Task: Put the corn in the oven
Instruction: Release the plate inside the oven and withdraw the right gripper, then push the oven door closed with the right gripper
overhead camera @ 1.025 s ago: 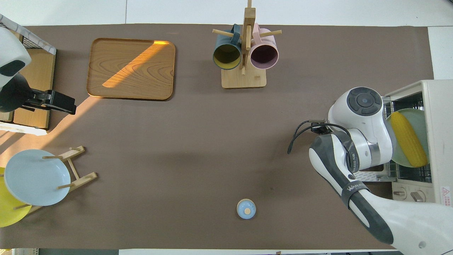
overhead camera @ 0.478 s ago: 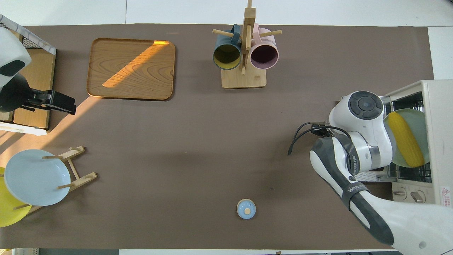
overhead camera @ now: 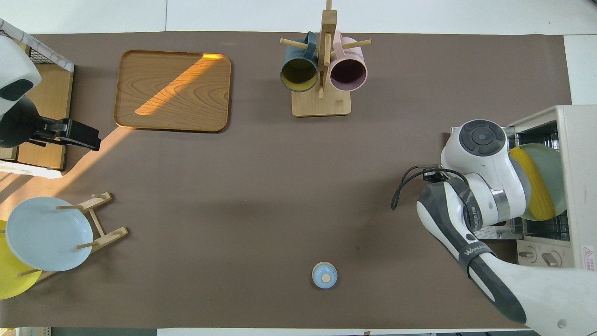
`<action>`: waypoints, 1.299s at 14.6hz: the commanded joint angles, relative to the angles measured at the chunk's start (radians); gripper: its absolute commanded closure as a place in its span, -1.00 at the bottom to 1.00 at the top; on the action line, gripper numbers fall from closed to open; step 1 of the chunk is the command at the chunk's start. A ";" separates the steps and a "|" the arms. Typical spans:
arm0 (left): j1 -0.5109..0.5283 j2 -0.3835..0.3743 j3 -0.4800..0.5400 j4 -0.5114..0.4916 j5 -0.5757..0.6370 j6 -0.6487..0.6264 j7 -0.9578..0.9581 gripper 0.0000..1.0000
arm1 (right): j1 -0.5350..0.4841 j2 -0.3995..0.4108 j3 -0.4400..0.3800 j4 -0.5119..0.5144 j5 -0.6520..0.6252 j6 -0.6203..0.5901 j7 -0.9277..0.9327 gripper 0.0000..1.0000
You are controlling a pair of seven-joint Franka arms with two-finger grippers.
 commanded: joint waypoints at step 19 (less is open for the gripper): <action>0.011 -0.021 -0.006 -0.019 0.007 -0.005 0.006 -1.00 | -0.258 -0.252 0.000 0.386 0.163 -0.513 -0.558 0.86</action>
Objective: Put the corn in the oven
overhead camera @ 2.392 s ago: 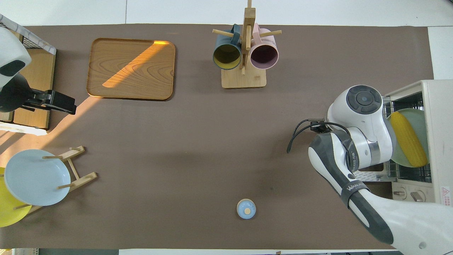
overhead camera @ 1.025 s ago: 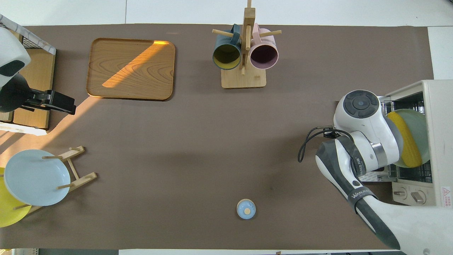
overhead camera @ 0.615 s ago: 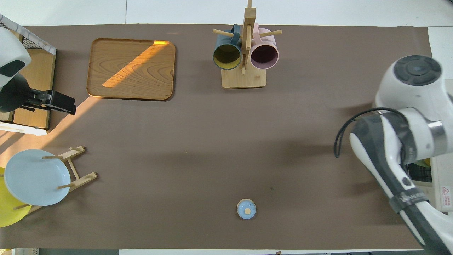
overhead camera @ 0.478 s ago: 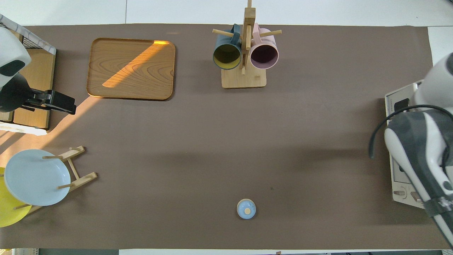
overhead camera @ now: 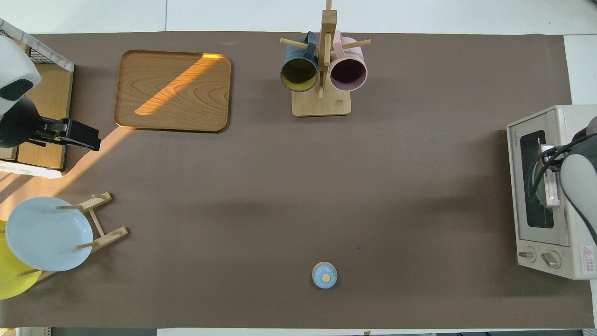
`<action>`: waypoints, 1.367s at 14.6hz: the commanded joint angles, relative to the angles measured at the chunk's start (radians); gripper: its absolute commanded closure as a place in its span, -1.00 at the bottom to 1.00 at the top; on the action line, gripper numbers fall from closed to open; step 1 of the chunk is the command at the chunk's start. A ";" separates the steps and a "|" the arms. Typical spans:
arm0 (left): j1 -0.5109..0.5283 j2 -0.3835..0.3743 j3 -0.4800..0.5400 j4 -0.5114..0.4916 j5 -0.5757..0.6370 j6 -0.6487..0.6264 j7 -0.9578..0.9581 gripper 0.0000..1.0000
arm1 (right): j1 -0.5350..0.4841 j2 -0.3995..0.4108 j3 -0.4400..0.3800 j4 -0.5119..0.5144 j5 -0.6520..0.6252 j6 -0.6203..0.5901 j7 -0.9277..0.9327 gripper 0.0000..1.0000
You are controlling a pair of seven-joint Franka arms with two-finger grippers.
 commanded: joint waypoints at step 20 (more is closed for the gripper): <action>0.011 -0.021 -0.007 -0.019 0.007 -0.005 0.006 -1.00 | 0.023 -0.007 0.058 0.275 0.170 -0.326 0.024 -1.00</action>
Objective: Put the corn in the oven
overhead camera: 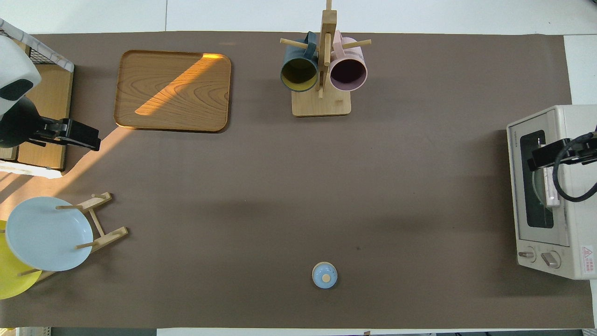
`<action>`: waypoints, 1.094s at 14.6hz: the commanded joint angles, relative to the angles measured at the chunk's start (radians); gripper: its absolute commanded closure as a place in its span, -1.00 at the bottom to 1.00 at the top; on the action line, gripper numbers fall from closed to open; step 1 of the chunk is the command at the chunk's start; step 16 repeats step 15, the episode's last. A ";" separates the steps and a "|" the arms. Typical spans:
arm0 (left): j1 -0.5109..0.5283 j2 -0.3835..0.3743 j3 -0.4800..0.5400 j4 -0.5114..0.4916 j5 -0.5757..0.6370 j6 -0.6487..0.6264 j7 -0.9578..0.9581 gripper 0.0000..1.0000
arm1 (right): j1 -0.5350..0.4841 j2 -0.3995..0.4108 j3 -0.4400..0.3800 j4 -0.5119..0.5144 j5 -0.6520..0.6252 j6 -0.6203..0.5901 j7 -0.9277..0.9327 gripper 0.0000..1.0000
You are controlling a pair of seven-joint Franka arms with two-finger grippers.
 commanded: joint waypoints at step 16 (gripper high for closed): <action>0.011 -0.021 -0.007 -0.019 0.007 -0.003 0.006 -1.00 | -0.007 0.003 0.002 0.026 -0.014 -0.014 0.036 -1.00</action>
